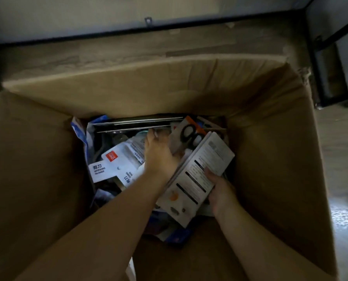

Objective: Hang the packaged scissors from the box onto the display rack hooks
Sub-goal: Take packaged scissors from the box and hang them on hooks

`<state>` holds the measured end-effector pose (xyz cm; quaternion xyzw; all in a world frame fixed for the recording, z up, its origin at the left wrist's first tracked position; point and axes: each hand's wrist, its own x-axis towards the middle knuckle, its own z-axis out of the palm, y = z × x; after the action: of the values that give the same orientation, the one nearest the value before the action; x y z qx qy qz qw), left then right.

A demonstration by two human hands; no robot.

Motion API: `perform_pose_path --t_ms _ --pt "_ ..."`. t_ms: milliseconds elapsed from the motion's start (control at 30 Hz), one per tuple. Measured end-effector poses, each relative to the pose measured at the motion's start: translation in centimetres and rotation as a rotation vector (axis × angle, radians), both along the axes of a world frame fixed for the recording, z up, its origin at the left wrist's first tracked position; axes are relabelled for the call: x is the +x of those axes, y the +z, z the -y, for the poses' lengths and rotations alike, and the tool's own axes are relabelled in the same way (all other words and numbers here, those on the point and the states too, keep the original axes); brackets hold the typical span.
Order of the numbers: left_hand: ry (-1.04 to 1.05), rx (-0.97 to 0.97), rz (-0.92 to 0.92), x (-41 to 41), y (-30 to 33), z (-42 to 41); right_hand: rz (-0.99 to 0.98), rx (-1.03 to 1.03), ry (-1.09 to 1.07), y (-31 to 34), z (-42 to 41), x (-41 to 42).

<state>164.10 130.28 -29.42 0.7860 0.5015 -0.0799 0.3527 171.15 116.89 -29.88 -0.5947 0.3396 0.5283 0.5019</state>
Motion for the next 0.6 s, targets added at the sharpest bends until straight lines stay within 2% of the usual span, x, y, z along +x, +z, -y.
perform_pose_path --t_ms 100,200,333,500,600 --pt "0.021 -0.043 -0.072 0.4 -0.1 -1.0 0.003 0.126 -0.005 -0.4 -1.0 0.2" --pt "0.132 -0.233 -0.099 0.8 0.2 -2.5 0.037 0.189 -0.018 -0.7 -2.0 0.2" --pt "0.471 -0.571 0.1 0.7 1.3 -2.6 -0.018 0.305 -0.157 -0.4 -3.0 0.2" --pt "0.586 -0.68 0.18 -1.4 3.9 -0.9 -0.088 0.283 -0.179 2.3 -2.2 -0.1" --pt "0.546 -0.795 0.114 -3.5 7.4 0.1 -0.092 0.253 -0.163 6.4 -1.3 -0.6"
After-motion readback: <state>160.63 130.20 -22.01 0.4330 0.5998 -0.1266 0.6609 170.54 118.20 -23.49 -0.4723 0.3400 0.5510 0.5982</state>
